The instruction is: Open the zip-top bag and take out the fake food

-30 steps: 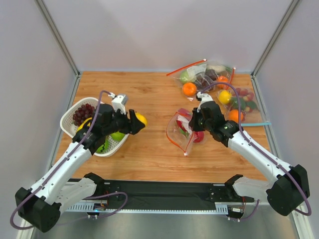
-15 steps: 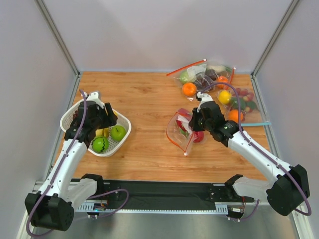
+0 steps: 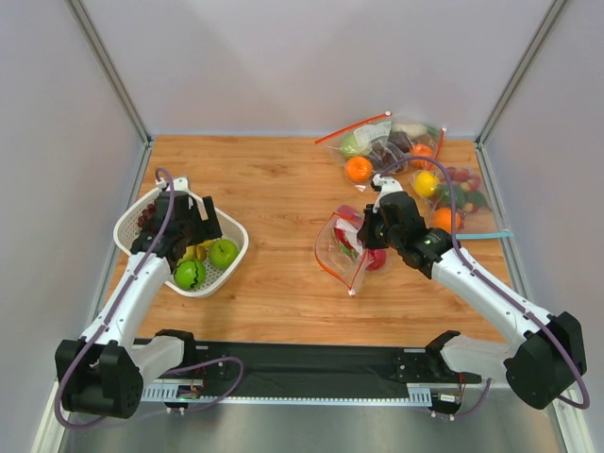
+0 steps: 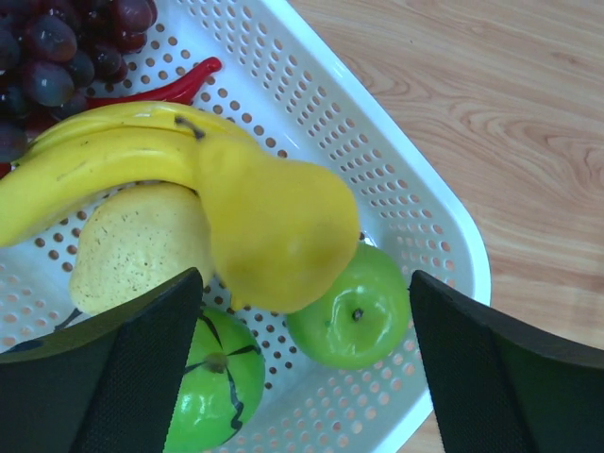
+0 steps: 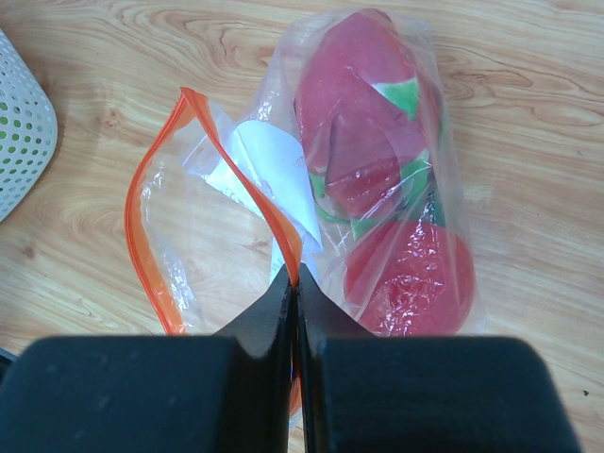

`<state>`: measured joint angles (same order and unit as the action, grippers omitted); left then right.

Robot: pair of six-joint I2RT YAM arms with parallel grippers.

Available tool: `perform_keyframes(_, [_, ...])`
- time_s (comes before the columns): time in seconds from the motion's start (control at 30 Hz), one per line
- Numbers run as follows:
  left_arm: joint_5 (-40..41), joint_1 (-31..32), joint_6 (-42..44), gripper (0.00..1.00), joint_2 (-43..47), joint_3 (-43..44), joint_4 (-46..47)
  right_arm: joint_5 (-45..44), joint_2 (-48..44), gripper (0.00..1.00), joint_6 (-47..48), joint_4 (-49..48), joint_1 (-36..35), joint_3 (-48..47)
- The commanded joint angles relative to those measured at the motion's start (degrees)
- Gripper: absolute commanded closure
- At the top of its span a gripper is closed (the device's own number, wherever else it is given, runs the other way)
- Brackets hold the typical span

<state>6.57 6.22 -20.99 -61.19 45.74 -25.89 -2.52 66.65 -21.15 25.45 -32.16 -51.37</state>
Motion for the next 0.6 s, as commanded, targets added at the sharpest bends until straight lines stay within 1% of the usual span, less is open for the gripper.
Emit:
perform_keyframes(0.0, [2.31, -0.42, 0.51, 0.01, 1.16, 1.02, 1.11, 0.24, 0.49, 1.00, 0.49, -1.37, 0.17, -0.83])
perform_keyframes(0.1, [3.54, -0.42, 0.69, 0.01, 2.39, 1.37, -0.38, 0.41, 0.50, 1.00, 0.23, -1.55, 0.17, -0.83])
perform_keyframes(0.3, [1.26, 0.63, 1.83, 0.03, 7.39, 1.19, -0.21, 0.42, 0.41, 1.00, 0.40, -1.55, 0.17, -0.83])
perform_keyframes(0.43, [1.61, 6.51, 3.50, 0.05, 9.42, 2.43, -0.57, 0.41, 0.41, 1.00, 0.40, -1.37, 0.26, -1.18])
perform_keyframes(0.47, [1.26, 9.14, 3.68, 0.06, 9.86, 2.95, -0.30, 0.42, 0.41, 1.00, 0.32, -1.28, 0.17, -1.18])
perform_keyframes(0.57, [0.73, 13.54, 3.50, 0.07, 10.30, 3.48, 1.53, 0.42, 0.32, 1.00, 0.23, -1.19, 0.17, -1.27])
